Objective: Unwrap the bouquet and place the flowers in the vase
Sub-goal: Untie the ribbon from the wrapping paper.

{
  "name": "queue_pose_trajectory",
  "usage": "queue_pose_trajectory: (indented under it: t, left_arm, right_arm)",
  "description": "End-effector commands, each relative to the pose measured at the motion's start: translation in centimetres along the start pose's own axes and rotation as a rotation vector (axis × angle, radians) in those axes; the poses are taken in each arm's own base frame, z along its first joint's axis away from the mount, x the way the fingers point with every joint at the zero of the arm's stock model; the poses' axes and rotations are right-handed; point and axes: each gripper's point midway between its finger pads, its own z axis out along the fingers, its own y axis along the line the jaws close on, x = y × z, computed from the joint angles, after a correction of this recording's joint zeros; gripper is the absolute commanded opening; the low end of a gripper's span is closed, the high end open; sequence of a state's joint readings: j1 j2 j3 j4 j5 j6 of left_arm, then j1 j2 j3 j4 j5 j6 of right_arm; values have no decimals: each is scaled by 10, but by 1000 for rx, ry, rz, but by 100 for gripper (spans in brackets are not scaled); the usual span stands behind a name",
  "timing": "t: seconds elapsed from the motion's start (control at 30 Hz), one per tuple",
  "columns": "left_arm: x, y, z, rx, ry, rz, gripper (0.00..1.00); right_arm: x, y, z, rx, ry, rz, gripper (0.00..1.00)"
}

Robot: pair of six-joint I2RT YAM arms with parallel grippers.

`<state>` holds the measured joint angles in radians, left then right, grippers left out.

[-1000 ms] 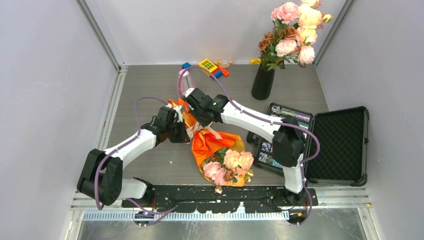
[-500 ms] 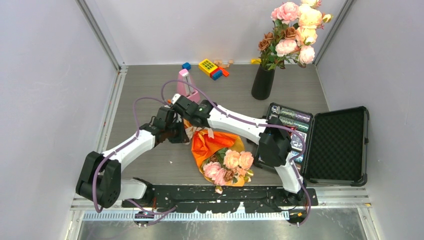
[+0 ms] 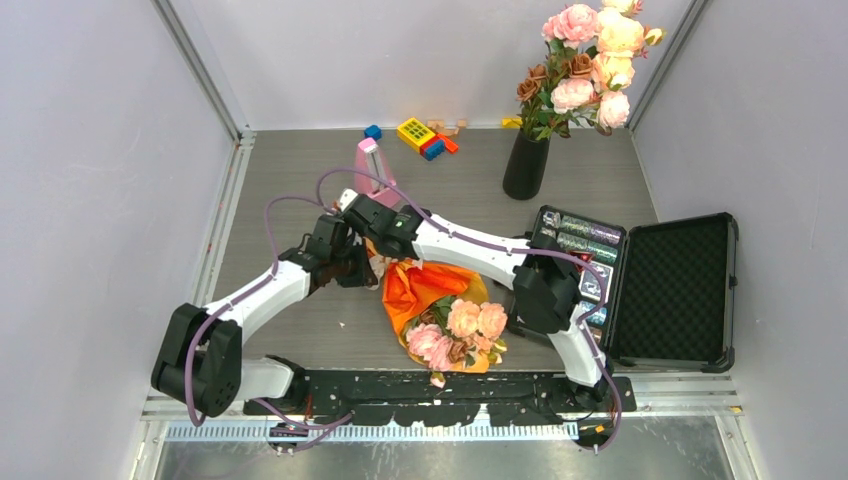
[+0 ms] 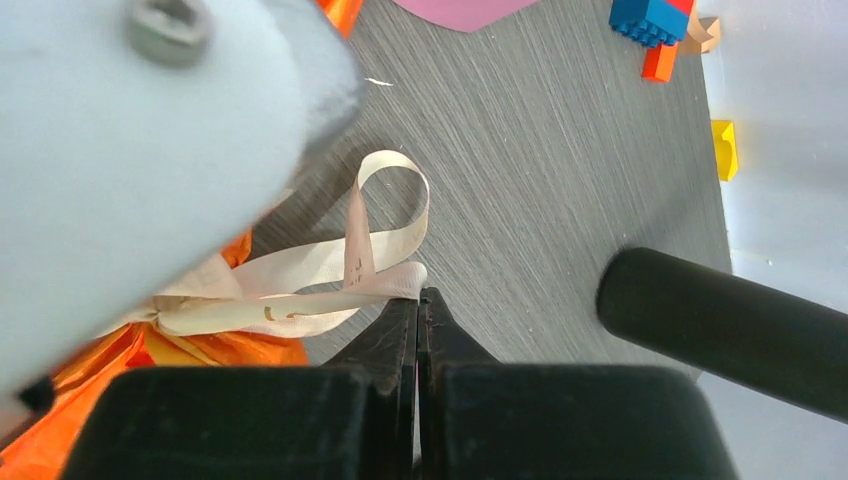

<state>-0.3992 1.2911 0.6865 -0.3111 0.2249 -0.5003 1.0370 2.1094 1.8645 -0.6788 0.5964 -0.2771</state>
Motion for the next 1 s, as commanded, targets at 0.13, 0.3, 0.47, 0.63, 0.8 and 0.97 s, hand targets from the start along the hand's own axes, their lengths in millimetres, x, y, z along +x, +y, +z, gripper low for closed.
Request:
queue_pose_trajectory:
  t: [0.13,0.3,0.47,0.63,0.8,0.97]
  left_arm:
    - [-7,9,-5,-52,-54,-48,0]
    - [-6,14,-3,-62,-48,-70,0]
    - [-6,19,-3,-67,-52,-84,0]
    - [-7,19,-1,-52,-44,-93,0]
    - [-8,19,-1,-48,-44,-99,0]
    - [-10,21,-1,-44,-53,-113,0]
  right_arm:
    - [8,-10,12,69,8,138,0]
    - [20,-11,15,76,33,203,0]
    - [36,-16,20,93,68,253,0]
    - [46,-14,22,57,82,306,0]
    - [50,-13,22,46,74,352,0]
    - [52,-17,21,53,62,406,0]
